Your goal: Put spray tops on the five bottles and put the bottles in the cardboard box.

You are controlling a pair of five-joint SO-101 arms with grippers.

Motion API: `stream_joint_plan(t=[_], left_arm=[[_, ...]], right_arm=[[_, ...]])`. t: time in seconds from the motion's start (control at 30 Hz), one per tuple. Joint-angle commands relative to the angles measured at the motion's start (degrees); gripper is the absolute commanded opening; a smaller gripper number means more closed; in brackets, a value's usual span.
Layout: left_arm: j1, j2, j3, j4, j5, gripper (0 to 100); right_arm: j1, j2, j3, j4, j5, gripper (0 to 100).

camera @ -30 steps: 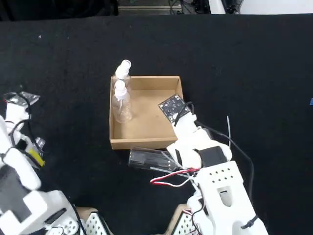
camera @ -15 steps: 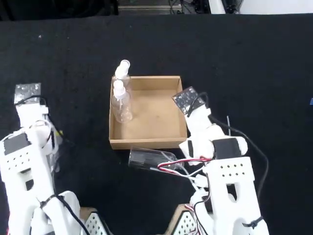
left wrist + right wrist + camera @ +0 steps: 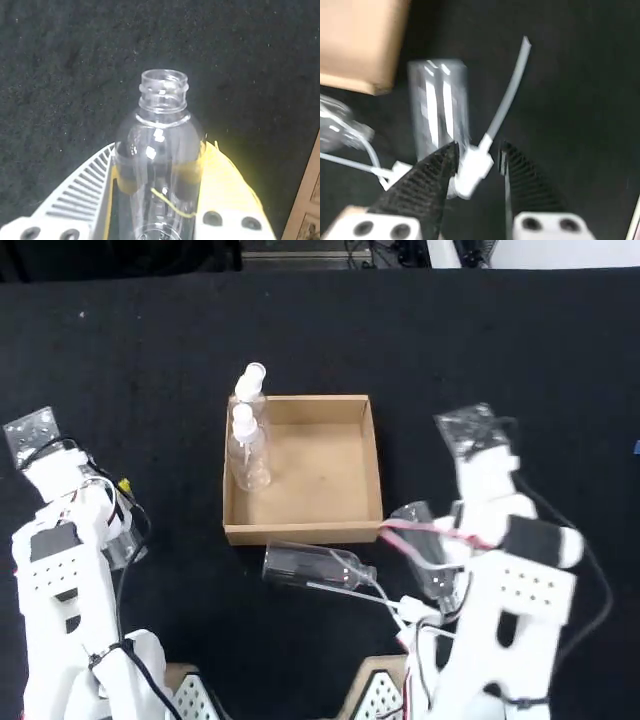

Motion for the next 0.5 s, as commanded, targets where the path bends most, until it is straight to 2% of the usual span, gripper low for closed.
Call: stream_joint_plan(t=[0.0, 0.23, 0.47], left_arm=[[0.57, -2.55, -0.4, -2.46, 2.64, 3], [1.19, -2.37, -6.2, -2.46, 2.73, 3], [7.96, -1.93, -9.19, -3.69, 2.81, 3]], right_arm=[[7.56, 6.73, -2.42, -0.44, 2.46, 12.0], [12.22, 14.9, 2.77, -4.4, 3.08, 12.1], [12.75, 15.25, 11.91, -12.22, 3.08, 12.9]])
